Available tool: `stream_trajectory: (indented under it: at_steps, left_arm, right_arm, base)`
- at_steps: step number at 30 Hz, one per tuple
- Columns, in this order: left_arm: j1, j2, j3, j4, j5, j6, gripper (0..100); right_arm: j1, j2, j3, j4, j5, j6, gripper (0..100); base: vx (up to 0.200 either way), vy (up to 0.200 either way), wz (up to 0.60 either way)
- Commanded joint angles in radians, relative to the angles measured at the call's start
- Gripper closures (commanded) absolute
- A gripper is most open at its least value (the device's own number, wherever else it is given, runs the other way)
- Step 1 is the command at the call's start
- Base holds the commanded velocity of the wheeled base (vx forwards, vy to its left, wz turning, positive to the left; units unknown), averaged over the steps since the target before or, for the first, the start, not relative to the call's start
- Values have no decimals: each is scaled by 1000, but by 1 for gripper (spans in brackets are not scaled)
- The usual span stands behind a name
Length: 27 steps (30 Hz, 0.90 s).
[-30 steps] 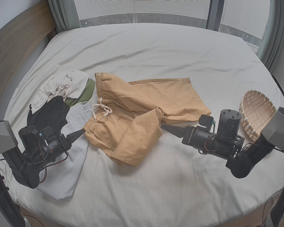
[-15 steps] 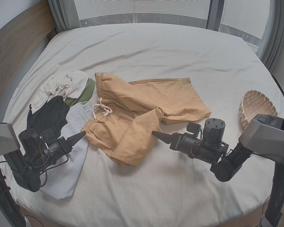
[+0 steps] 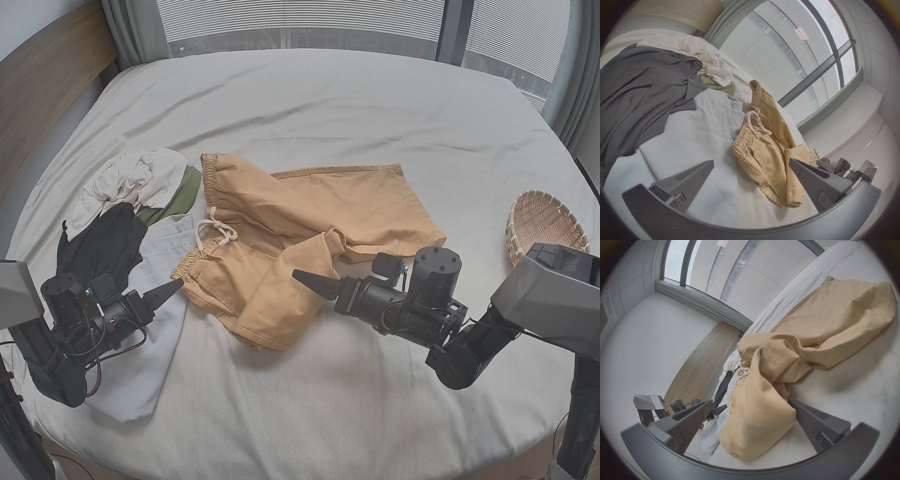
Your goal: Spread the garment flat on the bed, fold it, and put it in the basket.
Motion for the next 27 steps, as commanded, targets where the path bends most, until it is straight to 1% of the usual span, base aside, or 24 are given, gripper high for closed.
stream_trajectory:
  at_steps: [1,6,11,14,15,18,21,24,27]
  left_arm:
    - [2,-9,4,0,1,-1,0]
    - [11,-9,7,0,1,-3,0]
    - [12,-21,7,0,1,-9,0]
    - [11,-31,7,0,1,-21,0]
    - [11,-32,7,0,1,-27,0]
    - [11,-32,7,0,1,-29,0]
    - [11,-31,14,0,1,-26,0]
    - [11,-29,20,0,1,-21,0]
    - [11,-31,18,0,1,-22,0]
  right_arm:
    - [56,-192,116,-4,1,36,0]
    - [62,-314,169,0,2,79,0]
    - [48,-404,190,15,4,148,0]
    - [28,-409,215,20,2,147,0]
    - [7,-406,235,20,2,139,0]
    - [-18,-358,288,19,-1,68,0]
    - [-31,-265,324,-3,-2,-22,0]
    - [-34,-171,339,-43,-2,-139,0]
    - [-36,-108,327,-83,-2,-175,0]
  base:
    - [0,0,0]
    - [0,0,0]
    - [0,0,0]
    - [0,0,0]
    - [0,0,0]
    - [0,0,0]
    - [0,0,0]
    - [0,0,0]
    - [0,0,0]
